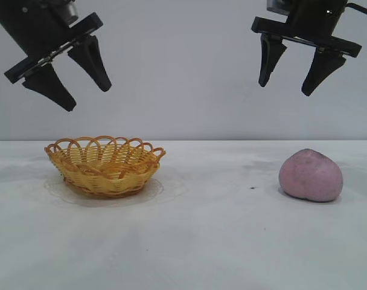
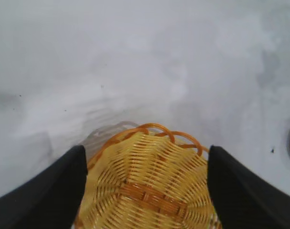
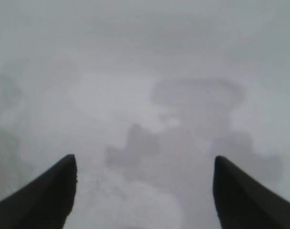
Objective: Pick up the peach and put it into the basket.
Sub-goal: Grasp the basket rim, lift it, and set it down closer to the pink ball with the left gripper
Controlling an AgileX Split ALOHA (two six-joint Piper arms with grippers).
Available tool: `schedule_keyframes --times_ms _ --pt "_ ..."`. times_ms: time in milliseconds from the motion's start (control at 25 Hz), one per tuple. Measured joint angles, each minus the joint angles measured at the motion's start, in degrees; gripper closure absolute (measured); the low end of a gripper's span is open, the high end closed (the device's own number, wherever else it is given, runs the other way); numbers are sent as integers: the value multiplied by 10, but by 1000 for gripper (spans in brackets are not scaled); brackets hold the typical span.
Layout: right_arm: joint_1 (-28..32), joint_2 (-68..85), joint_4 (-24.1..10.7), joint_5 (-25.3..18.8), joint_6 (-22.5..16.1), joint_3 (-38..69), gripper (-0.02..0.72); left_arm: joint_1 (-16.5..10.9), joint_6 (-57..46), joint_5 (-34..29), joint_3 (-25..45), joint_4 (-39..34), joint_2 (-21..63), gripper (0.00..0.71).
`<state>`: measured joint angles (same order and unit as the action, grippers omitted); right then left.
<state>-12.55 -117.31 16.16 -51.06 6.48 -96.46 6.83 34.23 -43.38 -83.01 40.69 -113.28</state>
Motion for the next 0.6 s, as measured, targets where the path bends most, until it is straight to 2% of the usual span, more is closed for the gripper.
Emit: schedule_keyframes --times_ms 280,480,600 --pt "0 0 -1 0 0 0 195 0 8 -67 -92 -139 -11 244" --pt "0 0 -1 0 0 0 195 2 10 -176 -196 -191 -70 244" --pt "0 0 -2 0 0 0 195 16 25 -245 -262 -227 -116 244"
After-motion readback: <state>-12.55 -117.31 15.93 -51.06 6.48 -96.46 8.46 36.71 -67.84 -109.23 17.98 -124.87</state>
